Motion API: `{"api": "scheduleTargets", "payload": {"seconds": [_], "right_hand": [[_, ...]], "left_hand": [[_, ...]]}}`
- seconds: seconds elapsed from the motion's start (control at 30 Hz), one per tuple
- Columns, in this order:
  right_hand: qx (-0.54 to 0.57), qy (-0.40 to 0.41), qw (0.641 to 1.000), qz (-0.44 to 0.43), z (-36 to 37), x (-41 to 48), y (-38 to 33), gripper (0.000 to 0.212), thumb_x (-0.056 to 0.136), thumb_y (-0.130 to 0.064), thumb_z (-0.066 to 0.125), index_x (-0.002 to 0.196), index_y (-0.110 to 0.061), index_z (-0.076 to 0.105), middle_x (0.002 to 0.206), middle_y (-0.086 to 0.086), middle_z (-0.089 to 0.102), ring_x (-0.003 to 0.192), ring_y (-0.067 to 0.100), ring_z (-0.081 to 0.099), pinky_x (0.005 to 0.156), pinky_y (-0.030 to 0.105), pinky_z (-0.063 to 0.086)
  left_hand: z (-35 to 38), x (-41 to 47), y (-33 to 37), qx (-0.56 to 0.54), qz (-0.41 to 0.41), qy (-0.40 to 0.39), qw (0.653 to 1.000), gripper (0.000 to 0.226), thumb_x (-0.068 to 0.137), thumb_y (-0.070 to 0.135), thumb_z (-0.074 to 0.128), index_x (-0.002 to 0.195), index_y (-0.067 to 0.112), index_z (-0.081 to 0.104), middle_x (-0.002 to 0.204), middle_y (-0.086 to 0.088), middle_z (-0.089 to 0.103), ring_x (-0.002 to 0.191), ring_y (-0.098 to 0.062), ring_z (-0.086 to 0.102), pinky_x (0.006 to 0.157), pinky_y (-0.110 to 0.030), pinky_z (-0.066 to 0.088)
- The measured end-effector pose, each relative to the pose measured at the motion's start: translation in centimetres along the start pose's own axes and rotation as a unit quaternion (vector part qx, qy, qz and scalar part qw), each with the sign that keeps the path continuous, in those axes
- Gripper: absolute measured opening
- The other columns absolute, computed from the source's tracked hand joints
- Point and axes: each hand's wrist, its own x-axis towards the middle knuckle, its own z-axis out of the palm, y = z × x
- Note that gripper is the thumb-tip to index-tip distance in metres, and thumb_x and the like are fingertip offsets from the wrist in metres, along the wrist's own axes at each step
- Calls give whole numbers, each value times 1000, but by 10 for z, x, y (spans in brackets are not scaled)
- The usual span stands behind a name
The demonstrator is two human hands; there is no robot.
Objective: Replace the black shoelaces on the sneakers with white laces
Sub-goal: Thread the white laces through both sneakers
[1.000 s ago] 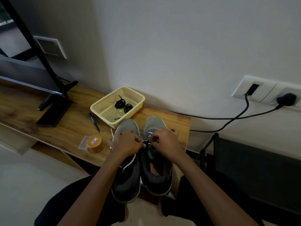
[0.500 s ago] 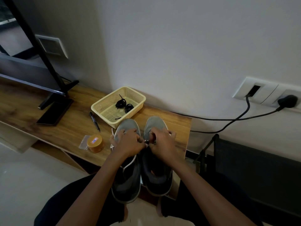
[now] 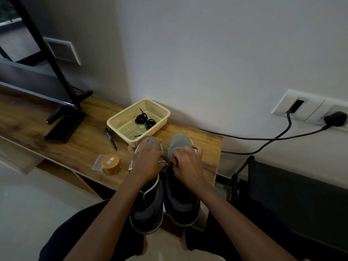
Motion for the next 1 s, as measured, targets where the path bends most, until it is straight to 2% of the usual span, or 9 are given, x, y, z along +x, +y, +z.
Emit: {"api": "scheduleTargets", "payload": {"seconds": [0.1,0.17,0.23,0.3,0.43,0.53,0.77,0.87,1.0], "right_hand": [[-20,-8,1000,-21,-1,0,3,26,66,-1,68,65,-18,49,60,-4,47,70,20,52,90,48,34],[-28,-42,999,-9,-6,2,4,16,75,-9,65,76,-19,53,71,-8,46,84,17,49,101,47,23],[-37,-77,996,12,-13,2,9,7,82,-22,62,88,-23,58,86,-10,54,101,13,42,107,43,11],[-77,-85,993,18,-15,3,14,16,82,-31,64,97,-25,64,103,-10,59,112,16,38,106,44,3],[-107,-68,992,7,-11,3,18,15,73,-27,74,84,-17,74,110,0,63,116,33,44,106,58,6],[-105,-69,992,6,-10,4,16,14,75,-26,71,84,-16,75,118,-1,61,124,34,39,106,58,4],[-83,-99,992,11,-12,4,12,22,83,-32,61,100,-21,71,132,-11,48,133,22,22,108,45,-3],[-53,-99,993,36,-14,5,15,22,82,-35,63,102,-28,67,138,-10,40,132,23,21,109,46,1],[-88,-160,983,20,-9,4,16,27,84,-35,61,110,-28,64,146,-7,32,138,27,12,109,52,-3]], "left_hand": [[-2,-1,-1,-2,4,2,1000,15,85,42,63,96,37,69,151,12,28,143,-24,4,111,-63,1],[-4,-3,0,-1,-1,-9,1000,17,86,45,60,97,36,68,150,13,28,143,-23,3,110,-62,-5],[-5,-4,1,-1,-3,-24,1000,20,88,45,57,101,35,66,151,13,25,143,-23,1,110,-63,-7],[-6,-5,2,1,-5,-36,999,20,90,44,54,104,34,65,152,11,23,144,-24,-2,110,-62,-9],[-7,-7,7,14,-3,-59,998,23,93,43,50,111,33,61,155,9,16,145,-24,-4,109,-62,-10],[-8,-6,9,7,-1,-61,998,23,93,40,50,112,33,62,156,10,15,145,-24,-6,109,-60,-11],[-7,-6,9,-3,-5,-57,998,21,92,39,53,108,31,64,156,10,17,145,-23,-7,110,-60,-11],[-6,-6,10,-9,-9,-60,998,22,93,41,52,107,31,64,155,9,18,145,-24,-5,111,-60,-9],[-3,-2,7,-16,-5,-67,998,22,93,43,51,105,31,65,155,10,19,145,-24,-4,111,-60,-9]]}}
